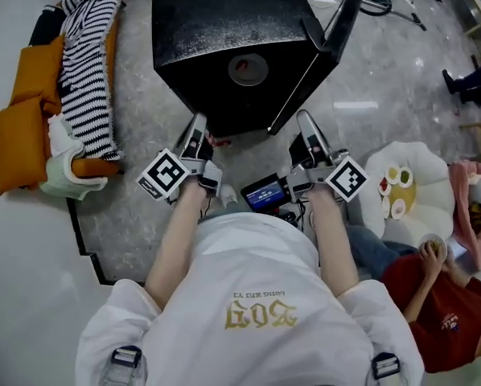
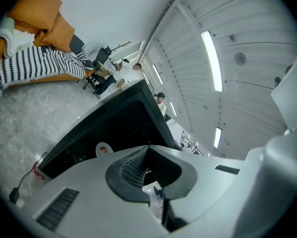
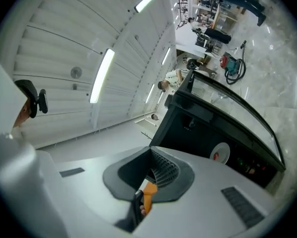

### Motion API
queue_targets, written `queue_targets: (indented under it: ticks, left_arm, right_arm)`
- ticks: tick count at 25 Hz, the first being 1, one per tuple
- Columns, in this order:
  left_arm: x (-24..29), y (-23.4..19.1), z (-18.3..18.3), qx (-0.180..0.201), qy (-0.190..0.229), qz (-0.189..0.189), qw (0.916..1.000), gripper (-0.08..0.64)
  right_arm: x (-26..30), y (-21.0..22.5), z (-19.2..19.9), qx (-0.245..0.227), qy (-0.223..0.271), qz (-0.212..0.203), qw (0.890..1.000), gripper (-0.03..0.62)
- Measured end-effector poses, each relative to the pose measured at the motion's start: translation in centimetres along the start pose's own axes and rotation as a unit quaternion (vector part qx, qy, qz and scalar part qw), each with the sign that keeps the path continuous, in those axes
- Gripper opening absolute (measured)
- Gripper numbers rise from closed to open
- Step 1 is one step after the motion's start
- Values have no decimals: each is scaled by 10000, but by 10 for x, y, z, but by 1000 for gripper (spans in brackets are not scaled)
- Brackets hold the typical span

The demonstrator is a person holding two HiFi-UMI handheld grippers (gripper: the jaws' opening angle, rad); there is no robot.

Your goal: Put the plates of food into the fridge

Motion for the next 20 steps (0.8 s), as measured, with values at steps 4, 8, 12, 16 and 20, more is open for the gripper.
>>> queue_targets:
  ticks: [4, 8, 12, 16, 20]
  left_arm:
    - [-2, 11, -2, 286, -2, 58, 9996, 6]
    - [-2, 20, -6, 930, 32, 1, 9957, 6]
    - [-6, 44, -12, 1831, 157, -33, 9830, 6]
    - [-7, 68, -15, 2706, 195, -57, 9625, 6]
    - [-8, 76, -13, 3171, 185, -119, 9481, 6]
  right_arm:
    - [-6, -8, 1, -142, 52, 174, 9997, 9]
    - [-8, -27, -6, -584, 216, 186, 9979, 9]
    - [-5, -36, 1, -1117, 121, 348, 9931, 9]
    - [-2, -36, 12, -1357, -67, 525, 9893, 8]
    - [-2, -40, 18, -1576, -36, 574, 9858, 8]
Point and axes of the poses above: the fingertips, and each gripper's own axes: x forward along the fingers, y to its right, z out of its underside, the point moved 2 cm from there along -x, backward along the fingers, and after that the axes turned 9 degrees about -y, right-handed, at the moved point
